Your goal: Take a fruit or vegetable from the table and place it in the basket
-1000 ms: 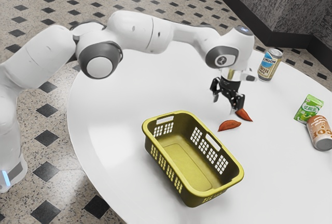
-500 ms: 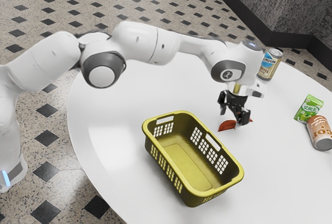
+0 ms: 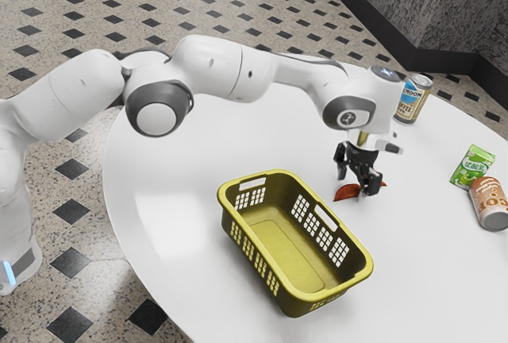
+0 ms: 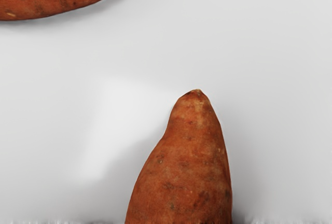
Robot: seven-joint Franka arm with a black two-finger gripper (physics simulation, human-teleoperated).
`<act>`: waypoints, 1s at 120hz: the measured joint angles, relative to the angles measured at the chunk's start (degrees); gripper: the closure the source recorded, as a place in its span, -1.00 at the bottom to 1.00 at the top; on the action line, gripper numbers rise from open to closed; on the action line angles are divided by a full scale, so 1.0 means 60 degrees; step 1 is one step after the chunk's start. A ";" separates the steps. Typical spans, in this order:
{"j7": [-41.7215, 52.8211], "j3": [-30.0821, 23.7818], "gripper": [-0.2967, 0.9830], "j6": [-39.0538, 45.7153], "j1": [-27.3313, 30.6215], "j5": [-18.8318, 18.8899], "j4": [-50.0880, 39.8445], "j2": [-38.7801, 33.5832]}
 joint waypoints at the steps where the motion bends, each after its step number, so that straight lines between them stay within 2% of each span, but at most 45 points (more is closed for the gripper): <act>1: 0.0002 0.0000 -0.43 -0.0001 -0.0003 0.0000 -0.0001 0.0000; 35: 0.0044 0.0000 -0.31 -0.0078 -0.0089 -0.0017 -0.0081 0.0000; 61: 0.0051 0.0026 0.20 -0.0154 -0.0095 0.0111 -0.0085 -0.0014; 86: 0.0062 0.0049 0.27 -0.0348 -0.0094 0.0300 -0.0053 -0.0233; 104: 0.0068 0.0012 0.28 -0.0887 -0.0281 0.0370 -0.0034 -0.1642; 120: 0.0011 -0.0010 0.27 -0.1657 -0.1556 0.0343 -0.0023 -0.3312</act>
